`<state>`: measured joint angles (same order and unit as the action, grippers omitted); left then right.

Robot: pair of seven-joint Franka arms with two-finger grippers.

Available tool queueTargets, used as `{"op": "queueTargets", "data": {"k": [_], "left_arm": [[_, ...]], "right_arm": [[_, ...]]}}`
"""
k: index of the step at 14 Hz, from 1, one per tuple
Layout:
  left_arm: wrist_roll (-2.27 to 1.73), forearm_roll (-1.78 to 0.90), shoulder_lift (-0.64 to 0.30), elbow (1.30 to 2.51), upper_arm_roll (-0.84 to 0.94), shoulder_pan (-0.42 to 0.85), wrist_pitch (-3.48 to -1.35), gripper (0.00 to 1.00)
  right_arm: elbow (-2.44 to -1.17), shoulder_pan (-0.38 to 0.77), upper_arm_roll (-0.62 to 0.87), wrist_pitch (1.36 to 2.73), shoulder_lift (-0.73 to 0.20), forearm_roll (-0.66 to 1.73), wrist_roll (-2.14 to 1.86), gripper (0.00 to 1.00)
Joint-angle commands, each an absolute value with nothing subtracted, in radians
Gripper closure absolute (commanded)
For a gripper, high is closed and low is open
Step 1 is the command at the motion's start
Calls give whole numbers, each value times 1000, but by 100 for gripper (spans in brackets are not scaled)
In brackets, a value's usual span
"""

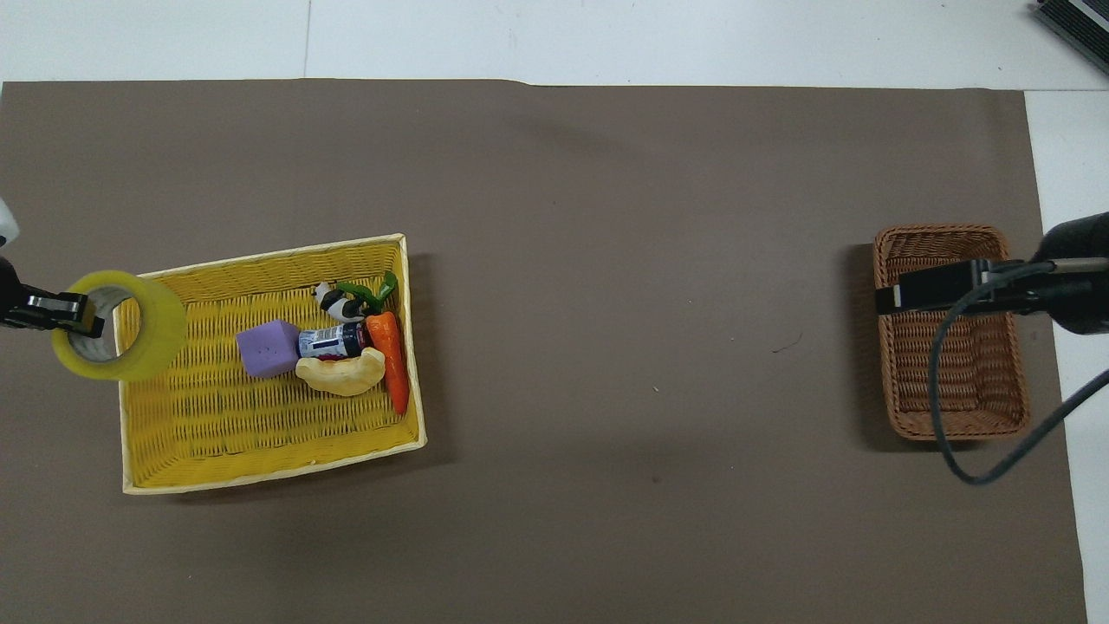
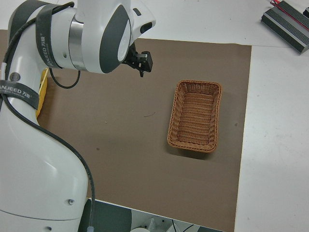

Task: Move tape to another basket
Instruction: 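Lift the tape with the left gripper while the right gripper approaches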

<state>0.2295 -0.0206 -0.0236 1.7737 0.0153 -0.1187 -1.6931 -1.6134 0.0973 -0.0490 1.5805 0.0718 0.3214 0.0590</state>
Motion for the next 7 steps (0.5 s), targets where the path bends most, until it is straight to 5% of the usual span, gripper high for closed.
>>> {"op": "queueTargets", "data": {"k": [1, 7], "left_arm": [[158, -41, -44, 1634, 38, -107, -1556, 100], [-184, -66, -31, 1592, 192, -63, -1503, 100]], "right_arm": [[-1669, 150, -49, 1681, 83, 422, 148, 0], [-1775, 314, -51, 1899, 75, 586, 215, 0]]}}
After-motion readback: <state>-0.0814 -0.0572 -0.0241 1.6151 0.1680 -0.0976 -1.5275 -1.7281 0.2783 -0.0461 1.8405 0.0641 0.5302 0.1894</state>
